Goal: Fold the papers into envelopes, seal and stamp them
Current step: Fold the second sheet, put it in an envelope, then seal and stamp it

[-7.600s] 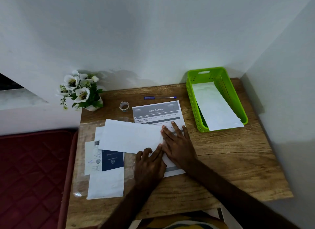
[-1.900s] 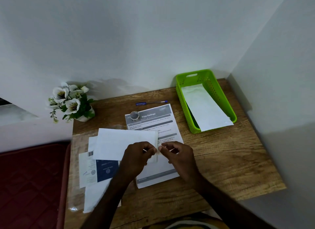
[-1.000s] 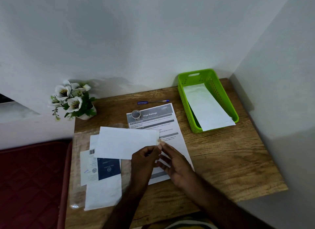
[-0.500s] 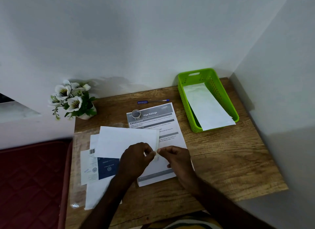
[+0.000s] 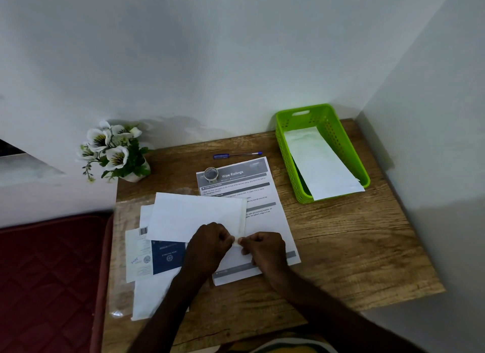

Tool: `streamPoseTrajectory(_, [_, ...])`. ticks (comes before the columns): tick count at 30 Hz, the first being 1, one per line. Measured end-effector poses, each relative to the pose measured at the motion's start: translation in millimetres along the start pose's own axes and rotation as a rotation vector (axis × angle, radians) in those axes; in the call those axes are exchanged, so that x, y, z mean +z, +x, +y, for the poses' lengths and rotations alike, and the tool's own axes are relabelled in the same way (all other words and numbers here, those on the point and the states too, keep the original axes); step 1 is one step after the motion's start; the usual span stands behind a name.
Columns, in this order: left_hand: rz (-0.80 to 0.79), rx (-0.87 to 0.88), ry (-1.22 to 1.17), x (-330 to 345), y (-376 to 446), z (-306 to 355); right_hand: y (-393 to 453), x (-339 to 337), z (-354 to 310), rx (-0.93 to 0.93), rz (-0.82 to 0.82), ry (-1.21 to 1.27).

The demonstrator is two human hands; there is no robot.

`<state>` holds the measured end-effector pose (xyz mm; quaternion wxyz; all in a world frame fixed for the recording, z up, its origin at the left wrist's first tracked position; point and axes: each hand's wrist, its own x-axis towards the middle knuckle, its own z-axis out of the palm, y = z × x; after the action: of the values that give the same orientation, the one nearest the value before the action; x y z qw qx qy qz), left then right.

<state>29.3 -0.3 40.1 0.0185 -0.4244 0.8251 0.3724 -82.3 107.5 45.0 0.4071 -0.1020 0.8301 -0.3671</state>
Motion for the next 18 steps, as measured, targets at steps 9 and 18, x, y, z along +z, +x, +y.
streamPoseTrajectory(9, [0.030, 0.051, 0.006, 2.8, 2.2, -2.2, 4.7, 5.7, 1.2, -0.004, 0.020, -0.068])
streamPoseTrajectory(18, [0.034, 0.008, 0.005, 4.1, 3.0, -1.0, 9.1, 8.0, 2.0, 0.005, 0.042, -0.119])
